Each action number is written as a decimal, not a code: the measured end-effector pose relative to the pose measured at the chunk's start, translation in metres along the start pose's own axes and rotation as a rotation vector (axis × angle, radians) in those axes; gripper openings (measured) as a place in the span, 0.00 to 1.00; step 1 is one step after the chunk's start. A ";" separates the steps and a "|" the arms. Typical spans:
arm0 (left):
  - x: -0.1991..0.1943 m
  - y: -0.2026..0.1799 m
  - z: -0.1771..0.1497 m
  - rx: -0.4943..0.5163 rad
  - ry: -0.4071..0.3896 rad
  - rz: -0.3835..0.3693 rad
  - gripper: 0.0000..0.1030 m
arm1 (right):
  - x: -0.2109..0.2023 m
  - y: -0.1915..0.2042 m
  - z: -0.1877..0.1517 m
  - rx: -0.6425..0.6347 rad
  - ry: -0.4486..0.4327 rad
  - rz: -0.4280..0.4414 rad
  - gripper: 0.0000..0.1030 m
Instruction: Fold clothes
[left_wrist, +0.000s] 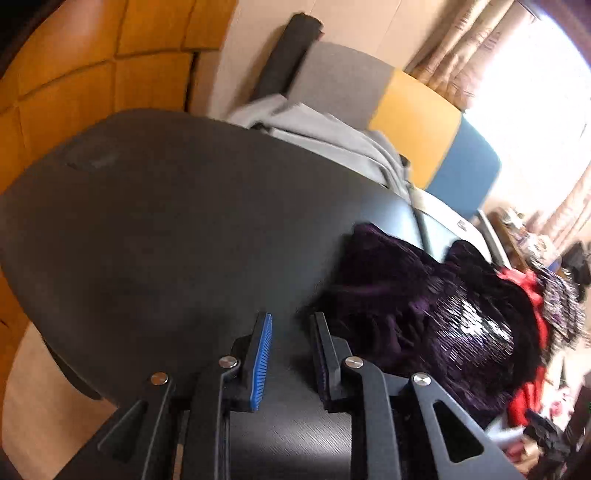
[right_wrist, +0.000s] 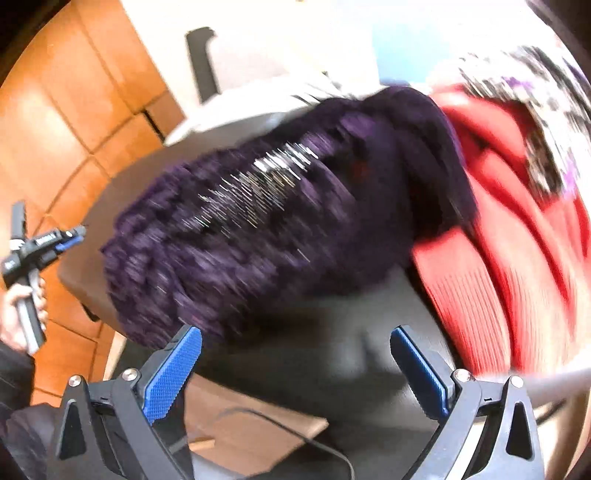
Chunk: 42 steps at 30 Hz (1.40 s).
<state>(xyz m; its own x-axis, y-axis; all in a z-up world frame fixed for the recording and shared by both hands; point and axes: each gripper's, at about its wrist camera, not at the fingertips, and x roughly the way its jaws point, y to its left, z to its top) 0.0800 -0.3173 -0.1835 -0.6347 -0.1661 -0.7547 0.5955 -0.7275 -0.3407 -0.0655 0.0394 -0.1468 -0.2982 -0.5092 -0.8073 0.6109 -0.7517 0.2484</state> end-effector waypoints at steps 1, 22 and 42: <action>0.001 -0.003 -0.006 0.015 0.019 -0.029 0.21 | 0.003 0.007 0.006 -0.015 -0.001 0.008 1.00; 0.011 -0.017 -0.080 0.031 0.195 -0.119 0.13 | 0.055 0.086 -0.029 -0.147 0.336 0.317 1.00; -0.051 -0.016 0.003 0.078 -0.098 0.018 0.30 | 0.062 -0.027 0.136 0.030 -0.063 -0.342 1.00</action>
<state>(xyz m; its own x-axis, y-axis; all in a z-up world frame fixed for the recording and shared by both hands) 0.1015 -0.2990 -0.1377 -0.6714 -0.2412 -0.7007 0.5699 -0.7725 -0.2802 -0.2005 -0.0285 -0.1306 -0.5269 -0.2496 -0.8124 0.4463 -0.8948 -0.0146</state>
